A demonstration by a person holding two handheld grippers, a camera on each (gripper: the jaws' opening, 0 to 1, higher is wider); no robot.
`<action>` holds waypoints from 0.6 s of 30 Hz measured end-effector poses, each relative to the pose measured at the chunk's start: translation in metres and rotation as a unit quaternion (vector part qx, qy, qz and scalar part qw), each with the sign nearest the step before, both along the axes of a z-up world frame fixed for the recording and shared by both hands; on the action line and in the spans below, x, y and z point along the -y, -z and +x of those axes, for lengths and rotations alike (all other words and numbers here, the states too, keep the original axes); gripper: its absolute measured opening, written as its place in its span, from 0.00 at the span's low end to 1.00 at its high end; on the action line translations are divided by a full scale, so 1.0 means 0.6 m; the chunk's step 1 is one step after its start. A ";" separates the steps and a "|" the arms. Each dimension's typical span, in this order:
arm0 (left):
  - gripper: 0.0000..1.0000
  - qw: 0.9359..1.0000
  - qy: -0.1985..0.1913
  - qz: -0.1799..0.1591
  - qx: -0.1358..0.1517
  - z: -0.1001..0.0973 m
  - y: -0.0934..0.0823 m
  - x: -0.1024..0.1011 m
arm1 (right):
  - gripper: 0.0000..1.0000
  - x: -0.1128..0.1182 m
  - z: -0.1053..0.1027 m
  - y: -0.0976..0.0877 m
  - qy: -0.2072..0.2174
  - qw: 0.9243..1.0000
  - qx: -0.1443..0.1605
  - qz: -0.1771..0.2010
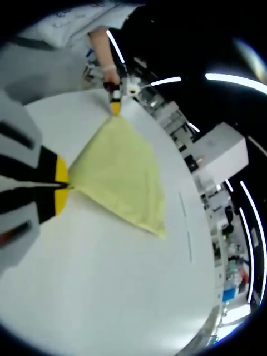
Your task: Fold the garment on the visible template until the final outline fits inside the template.
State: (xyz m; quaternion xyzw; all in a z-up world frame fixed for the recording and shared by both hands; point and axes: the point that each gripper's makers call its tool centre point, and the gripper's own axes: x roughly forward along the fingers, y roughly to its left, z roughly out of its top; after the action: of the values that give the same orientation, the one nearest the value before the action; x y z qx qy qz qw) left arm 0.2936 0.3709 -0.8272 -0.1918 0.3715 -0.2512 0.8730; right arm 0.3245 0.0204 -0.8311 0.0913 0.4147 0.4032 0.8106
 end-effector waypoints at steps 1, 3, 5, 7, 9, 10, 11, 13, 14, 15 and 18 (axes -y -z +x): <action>0.00 1.000 0.003 0.003 0.000 -0.006 0.000 0.002 | 0.00 0.000 -0.009 -0.002 0.001 1.000 -0.002 0.001; 0.00 1.000 0.006 0.004 -0.001 -0.018 -0.002 0.008 | 0.00 -0.001 -0.025 -0.002 0.000 1.000 -0.004 0.000; 0.00 1.000 0.007 0.003 -0.002 -0.023 0.001 0.002 | 0.00 -0.004 -0.043 -0.002 -0.002 1.000 -0.005 -0.003; 0.00 1.000 0.008 0.002 -0.003 -0.030 0.000 0.005 | 0.00 -0.004 -0.053 -0.002 -0.002 1.000 -0.008 -0.003; 0.00 1.000 0.011 0.003 -0.004 -0.038 -0.001 0.007 | 0.00 -0.002 -0.064 0.001 0.001 1.000 -0.014 -0.002; 0.00 1.000 0.013 0.002 -0.003 -0.040 0.001 0.005 | 0.00 -0.001 -0.068 0.002 0.003 1.000 -0.015 -0.002; 0.00 1.000 0.015 0.001 -0.004 -0.044 0.003 0.003 | 0.00 0.001 -0.073 0.004 0.003 1.000 -0.014 -0.002; 0.00 1.000 0.018 0.001 -0.005 -0.049 0.007 -0.002 | 0.00 0.003 -0.078 0.006 0.006 1.000 -0.017 -0.002; 0.00 1.000 0.018 0.001 -0.005 -0.051 0.007 -0.002 | 0.00 0.002 -0.081 0.006 0.008 1.000 -0.019 0.002; 0.00 1.000 0.017 0.001 -0.005 -0.052 0.008 -0.002 | 0.00 0.002 -0.082 0.006 0.010 1.000 -0.020 0.004; 0.00 1.000 0.013 0.002 -0.003 -0.049 0.012 -0.011 | 0.00 0.002 -0.080 0.008 0.013 1.000 -0.019 0.007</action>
State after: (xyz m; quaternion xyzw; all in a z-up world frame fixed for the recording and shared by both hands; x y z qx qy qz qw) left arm 0.2640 0.3772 -0.8346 -0.1860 0.3769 -0.2618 0.8688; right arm 0.2764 0.0191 -0.8357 0.1098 0.4258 0.3934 0.8074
